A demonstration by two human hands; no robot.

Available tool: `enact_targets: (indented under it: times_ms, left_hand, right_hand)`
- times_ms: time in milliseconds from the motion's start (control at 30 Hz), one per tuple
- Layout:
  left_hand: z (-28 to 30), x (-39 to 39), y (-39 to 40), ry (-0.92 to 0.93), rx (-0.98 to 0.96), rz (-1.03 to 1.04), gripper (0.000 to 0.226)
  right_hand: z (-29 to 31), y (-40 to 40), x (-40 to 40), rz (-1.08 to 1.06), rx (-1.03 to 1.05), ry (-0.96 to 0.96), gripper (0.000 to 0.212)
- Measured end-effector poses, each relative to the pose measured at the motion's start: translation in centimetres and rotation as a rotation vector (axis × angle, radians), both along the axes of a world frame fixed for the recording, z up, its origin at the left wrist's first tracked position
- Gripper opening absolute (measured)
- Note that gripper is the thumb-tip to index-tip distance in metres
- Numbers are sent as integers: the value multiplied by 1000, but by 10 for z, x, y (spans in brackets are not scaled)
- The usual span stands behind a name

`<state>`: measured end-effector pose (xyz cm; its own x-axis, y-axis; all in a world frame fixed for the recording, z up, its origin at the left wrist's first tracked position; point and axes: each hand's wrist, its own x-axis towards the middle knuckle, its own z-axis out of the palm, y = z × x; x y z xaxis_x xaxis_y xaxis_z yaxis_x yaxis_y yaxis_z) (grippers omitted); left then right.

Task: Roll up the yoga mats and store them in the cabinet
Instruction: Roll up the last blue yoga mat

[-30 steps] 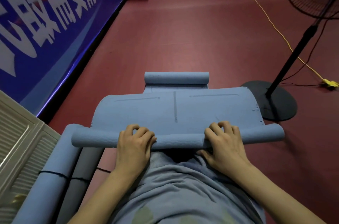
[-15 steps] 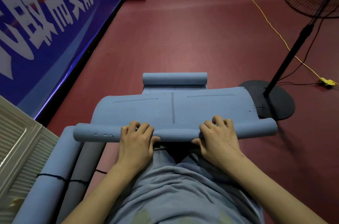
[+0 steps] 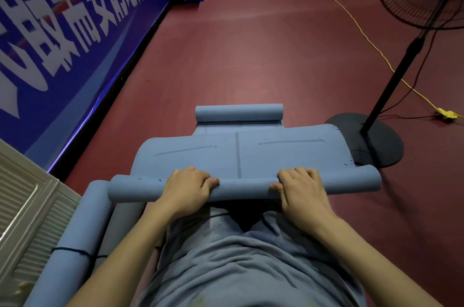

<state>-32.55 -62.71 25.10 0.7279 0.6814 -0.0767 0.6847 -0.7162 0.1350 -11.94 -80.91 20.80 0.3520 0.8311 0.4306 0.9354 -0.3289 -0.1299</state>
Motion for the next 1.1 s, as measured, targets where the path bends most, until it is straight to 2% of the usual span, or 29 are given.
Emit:
enact_targets:
  times_ms: [133, 233, 300, 400, 467, 633, 833, 900, 1000, 1100]
  left_hand:
    - [-1, -10, -17, -50, 28, 42, 39]
    - [-2, -2, -10, -111, -76, 89, 26]
    - [-2, 8, -1, -66, -125, 90, 27]
    - [-3, 21, 5, 14, -88, 112, 29]
    - [-4, 25, 6, 4, -92, 151, 29]
    - [-11, 22, -3, -96, 48, 147, 29]
    - [-27, 8, -9, -301, 388, -14, 32]
    - [-33, 1, -15, -357, 381, -18, 40]
    - [-40, -9, -22, -310, 374, -47, 55]
    - [-41, -9, -16, -324, 368, -70, 54]
  right_hand:
    - [-4, -12, -3, 33, 4, 41, 27]
    - [-6, -6, 3, 42, -36, 147, 28]
    - [-4, 0, 8, 65, -63, 149, 27]
    - [-2, 2, 7, 45, -91, 100, 32]
    - [-1, 1, 2, 29, -79, 82, 34]
    - [4, 0, -2, 19, -153, 25, 54]
    - [8, 3, -7, -9, -177, -44, 50]
    - [7, 4, -7, -6, -185, -68, 46]
    - [7, 6, -5, -8, -198, -71, 42]
    - [7, 9, -3, -12, -214, -70, 40]
